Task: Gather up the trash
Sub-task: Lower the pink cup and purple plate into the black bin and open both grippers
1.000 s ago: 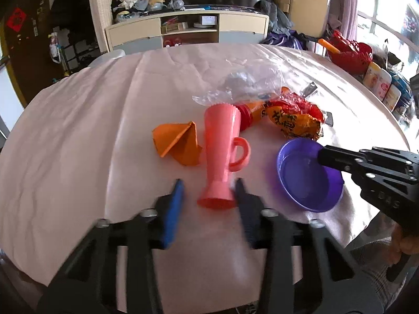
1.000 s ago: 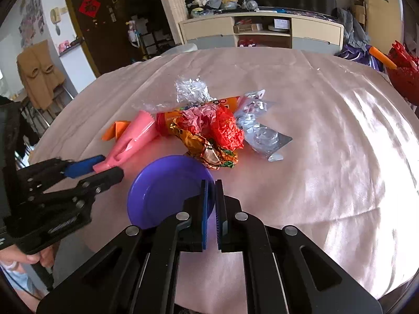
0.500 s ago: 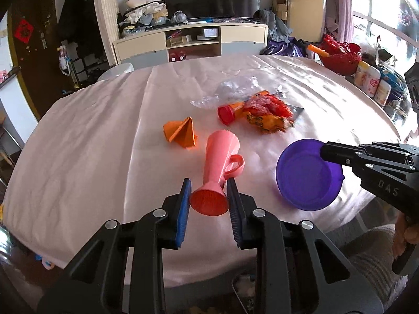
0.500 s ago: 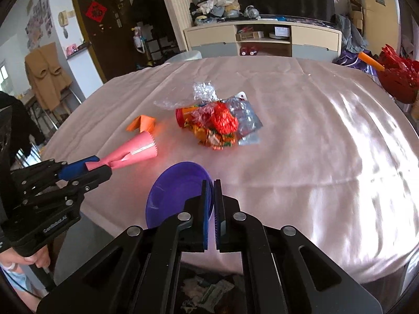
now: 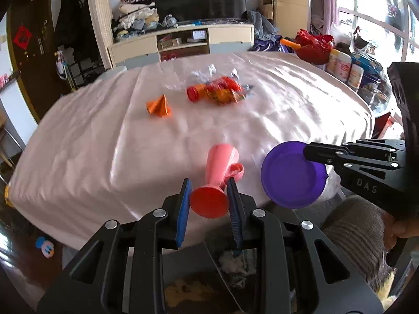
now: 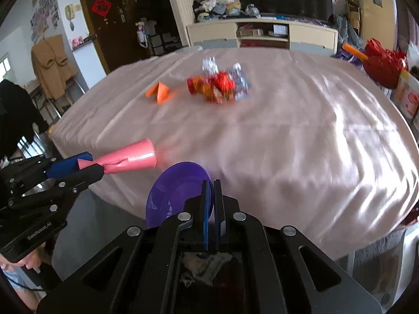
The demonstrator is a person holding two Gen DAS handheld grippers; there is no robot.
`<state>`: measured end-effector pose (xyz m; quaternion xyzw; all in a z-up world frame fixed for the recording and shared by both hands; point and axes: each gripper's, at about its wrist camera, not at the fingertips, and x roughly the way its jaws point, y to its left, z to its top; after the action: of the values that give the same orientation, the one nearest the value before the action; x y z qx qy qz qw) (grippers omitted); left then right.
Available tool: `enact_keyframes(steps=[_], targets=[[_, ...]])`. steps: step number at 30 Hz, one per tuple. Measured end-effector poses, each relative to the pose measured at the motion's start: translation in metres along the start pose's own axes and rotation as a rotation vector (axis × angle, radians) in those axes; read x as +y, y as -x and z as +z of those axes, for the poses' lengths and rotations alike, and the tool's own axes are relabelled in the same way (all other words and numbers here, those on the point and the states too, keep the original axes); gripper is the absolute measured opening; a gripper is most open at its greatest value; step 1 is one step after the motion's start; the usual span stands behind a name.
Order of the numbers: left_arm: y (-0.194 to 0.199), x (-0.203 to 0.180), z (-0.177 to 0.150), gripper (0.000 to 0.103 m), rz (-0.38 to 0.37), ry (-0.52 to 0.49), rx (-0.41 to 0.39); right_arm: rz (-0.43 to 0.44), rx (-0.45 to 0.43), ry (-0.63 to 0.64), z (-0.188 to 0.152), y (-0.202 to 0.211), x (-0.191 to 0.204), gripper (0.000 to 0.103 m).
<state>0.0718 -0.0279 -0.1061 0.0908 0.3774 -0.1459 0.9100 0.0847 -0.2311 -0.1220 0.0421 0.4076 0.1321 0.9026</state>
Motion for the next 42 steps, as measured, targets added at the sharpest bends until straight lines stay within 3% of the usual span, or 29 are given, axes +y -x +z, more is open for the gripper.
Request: enact_keyframes(steps=[17, 28, 30, 32, 34, 35, 42], targets=[[-0.052, -0.024, -0.098, 0.025, -0.103, 0.017, 0.237, -0.092, 0.208, -0.03, -0.089, -0.052, -0.005, 0.005], [-0.072, -0.026, -0.118, 0.025, -0.148, 0.04, 0.325, -0.079, 0.253, -0.062, -0.096, -0.063, -0.006, 0.009], [-0.073, -0.025, -0.119, 0.041, -0.143, 0.048, 0.333, -0.079, 0.264, -0.07, -0.097, -0.066, -0.008, 0.009], [-0.072, -0.024, -0.12, 0.068, -0.131, 0.049, 0.33, -0.092, 0.273, -0.087, -0.099, -0.067, -0.014, 0.02], [-0.071, -0.021, -0.12, 0.071, -0.121, 0.055, 0.328, -0.11, 0.258, -0.1, -0.098, -0.065, -0.019, 0.081], [-0.071, -0.02, -0.12, 0.074, -0.115, 0.059, 0.329, -0.126, 0.241, -0.1, -0.097, -0.063, -0.018, 0.087], [-0.067, -0.008, -0.113, 0.084, -0.067, 0.074, 0.318, -0.128, 0.209, -0.138, -0.089, -0.051, -0.03, 0.089]])
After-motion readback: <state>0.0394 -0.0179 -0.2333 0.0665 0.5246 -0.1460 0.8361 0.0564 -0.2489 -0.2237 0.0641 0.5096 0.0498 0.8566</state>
